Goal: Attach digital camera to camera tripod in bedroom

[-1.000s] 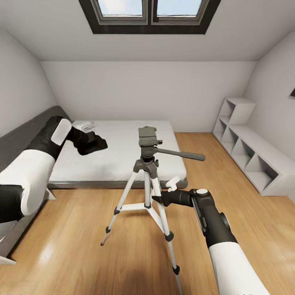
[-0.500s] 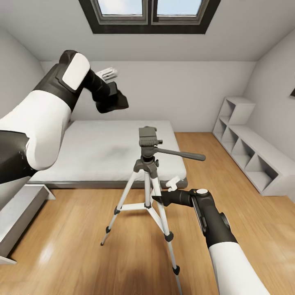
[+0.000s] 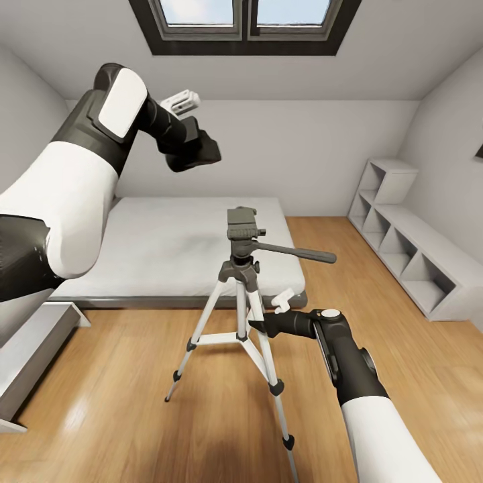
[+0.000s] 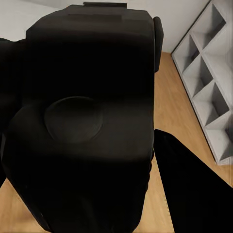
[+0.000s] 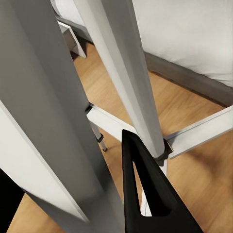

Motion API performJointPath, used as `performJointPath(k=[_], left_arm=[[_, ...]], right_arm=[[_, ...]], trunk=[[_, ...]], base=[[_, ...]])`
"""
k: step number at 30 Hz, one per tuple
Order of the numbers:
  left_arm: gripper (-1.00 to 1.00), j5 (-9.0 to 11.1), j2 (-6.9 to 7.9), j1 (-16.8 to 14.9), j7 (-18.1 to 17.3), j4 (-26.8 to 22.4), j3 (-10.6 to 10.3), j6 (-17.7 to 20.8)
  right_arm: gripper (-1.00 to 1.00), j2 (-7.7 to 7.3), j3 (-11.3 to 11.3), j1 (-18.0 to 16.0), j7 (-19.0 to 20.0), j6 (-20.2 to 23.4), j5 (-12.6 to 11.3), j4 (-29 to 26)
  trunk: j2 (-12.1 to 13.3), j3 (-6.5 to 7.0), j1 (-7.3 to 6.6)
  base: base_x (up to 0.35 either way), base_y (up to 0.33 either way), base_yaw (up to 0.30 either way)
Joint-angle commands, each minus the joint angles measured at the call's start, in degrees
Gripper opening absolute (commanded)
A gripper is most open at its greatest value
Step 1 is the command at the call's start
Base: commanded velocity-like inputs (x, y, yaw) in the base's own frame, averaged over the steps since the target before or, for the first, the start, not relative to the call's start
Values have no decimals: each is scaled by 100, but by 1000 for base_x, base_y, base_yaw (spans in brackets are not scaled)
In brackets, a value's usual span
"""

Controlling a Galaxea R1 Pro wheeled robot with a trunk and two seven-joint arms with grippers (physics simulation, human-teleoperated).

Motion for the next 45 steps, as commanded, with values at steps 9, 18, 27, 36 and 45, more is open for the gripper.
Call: performJointPath(k=[9,18,27,36,45], left_arm=[[-100,187,-98,-1,95,96,-54,-56],[-100,182,-58,17,-775,50,-157,-233],[-100,-152,264,38,-4221,293,-1009,-1615],[-100,-357,283,52,-4890,1056,-1212,-2637],[-100,-528,273,128,-5252,1075,-1566,-3602]], right_arm=[[-100,4,-21,-4,44,-27,167,128],[-100,-10,-21,-4,47,-30,163,127],[-100,-42,-21,-4,54,-36,156,120],[-100,-44,-21,-4,49,-36,157,103],[-100,-44,-21,-4,57,-36,151,102]], trunk=[[-9,-13,5],[-9,-13,5],[-9,-13,5],[-9,-13,5],[-9,-13,5]], base=[[0,0,0],[0,0,0],[0,0,0],[0,0,0],[0,0,0]])
